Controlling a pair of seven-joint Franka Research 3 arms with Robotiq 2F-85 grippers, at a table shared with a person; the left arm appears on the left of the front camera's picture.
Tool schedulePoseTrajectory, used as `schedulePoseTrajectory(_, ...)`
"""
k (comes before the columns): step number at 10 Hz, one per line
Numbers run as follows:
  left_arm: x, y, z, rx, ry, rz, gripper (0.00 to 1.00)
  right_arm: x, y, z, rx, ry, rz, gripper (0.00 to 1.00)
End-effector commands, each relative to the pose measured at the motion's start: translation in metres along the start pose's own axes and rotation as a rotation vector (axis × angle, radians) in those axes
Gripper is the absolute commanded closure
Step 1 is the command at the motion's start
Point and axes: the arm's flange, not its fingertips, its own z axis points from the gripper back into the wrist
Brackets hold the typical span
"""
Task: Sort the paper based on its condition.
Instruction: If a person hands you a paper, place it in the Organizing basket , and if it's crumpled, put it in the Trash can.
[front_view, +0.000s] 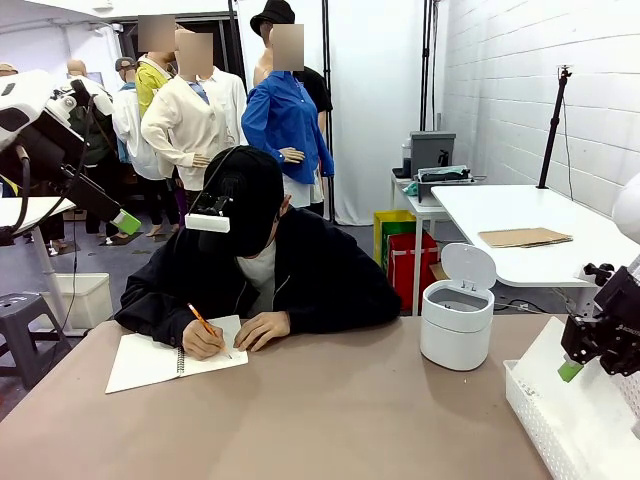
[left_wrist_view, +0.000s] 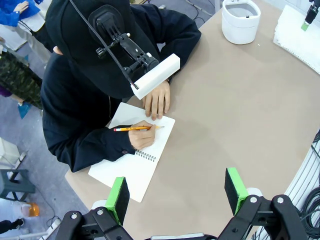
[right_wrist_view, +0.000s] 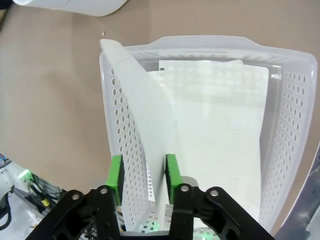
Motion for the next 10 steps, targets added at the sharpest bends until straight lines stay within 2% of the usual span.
schedulePoseTrajectory(1, -0.001, -0.001, 0.000, 0.007, 0.009, 0.001, 0.00, -0.004, -0.006, 0.009, -0.024, 0.018, 0.009, 0.00)
schedulePoseTrajectory(5, -0.001, -0.001, 0.000, 0.007, 0.009, 0.001, 0.00, -0.009, -0.018, 0.042, -0.058, 0.016, -0.042, 0.00)
schedulePoseTrajectory(7, -0.001, -0.001, 0.000, 0.007, 0.009, 0.001, 0.00, 0.003, -0.016, 0.064, -0.094, -0.036, 0.005, 0.00)
schedulePoseTrajectory(10, -0.001, -0.001, 0.000, 0.007, 0.009, 0.001, 0.00, 0.011, 0.003, 0.090, -0.084, 0.010, 0.178, 0.00)
